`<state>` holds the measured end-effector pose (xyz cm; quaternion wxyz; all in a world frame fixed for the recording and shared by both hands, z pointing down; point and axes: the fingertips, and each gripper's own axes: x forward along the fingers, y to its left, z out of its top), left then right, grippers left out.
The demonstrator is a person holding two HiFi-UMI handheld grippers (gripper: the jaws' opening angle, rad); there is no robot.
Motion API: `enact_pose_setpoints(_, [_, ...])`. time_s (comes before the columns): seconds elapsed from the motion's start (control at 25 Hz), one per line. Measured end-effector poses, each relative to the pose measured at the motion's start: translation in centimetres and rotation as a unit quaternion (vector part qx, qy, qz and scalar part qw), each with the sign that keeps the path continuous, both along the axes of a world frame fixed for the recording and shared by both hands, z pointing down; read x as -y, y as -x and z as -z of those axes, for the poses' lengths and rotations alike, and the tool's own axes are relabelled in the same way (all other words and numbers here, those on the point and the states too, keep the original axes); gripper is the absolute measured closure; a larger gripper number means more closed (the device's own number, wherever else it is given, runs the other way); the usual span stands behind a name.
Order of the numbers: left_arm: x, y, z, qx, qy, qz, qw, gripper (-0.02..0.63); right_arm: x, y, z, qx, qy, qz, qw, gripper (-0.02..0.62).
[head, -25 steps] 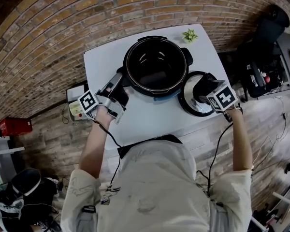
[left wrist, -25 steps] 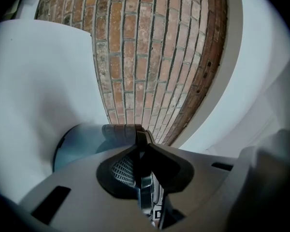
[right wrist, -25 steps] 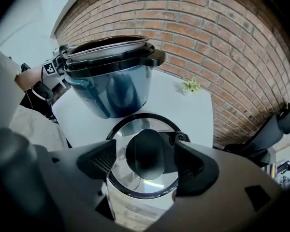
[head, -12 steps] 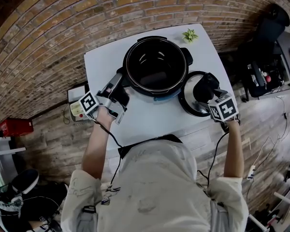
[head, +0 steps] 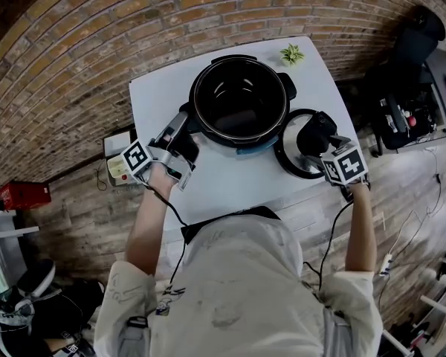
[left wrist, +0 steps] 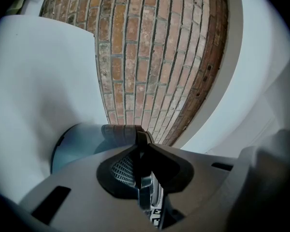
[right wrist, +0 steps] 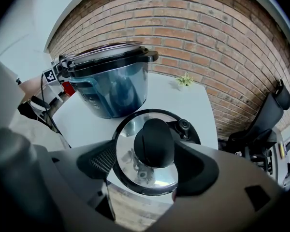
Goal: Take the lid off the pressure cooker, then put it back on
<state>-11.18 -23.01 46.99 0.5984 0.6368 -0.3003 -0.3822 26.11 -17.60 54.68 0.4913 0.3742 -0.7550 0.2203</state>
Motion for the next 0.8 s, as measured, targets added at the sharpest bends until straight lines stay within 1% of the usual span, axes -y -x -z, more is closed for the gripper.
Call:
enact_pose_setpoints(0.16, [0.0, 0.0, 0.0, 0.0, 0.001, -0.001, 1.0, 0.535, 0.6, 0.1, 0.1, -0.011, 0.003, 0.013, 1.0, 0.209])
enact_pose_setpoints(0.4, [0.0, 0.0, 0.0, 0.002, 0.003, -0.004, 1.0, 0.535, 1.7, 0.4, 0.3, -0.036, 0.015, 0.05, 0.998, 0.209])
enact_pose_setpoints(0.6, [-0.1, -0.1, 0.1, 0.001, 0.0, -0.005, 1.0, 0.535, 2.2, 0.3, -0.8, -0.063, 0.045, 0.078, 0.994, 0.209])
enact_pose_setpoints(0.8, [0.0, -0.1, 0.1, -0.001, 0.001, -0.005, 1.0, 0.535, 2.6, 0.3, -2.1, -0.076, 0.071, 0.094, 0.99, 0.209])
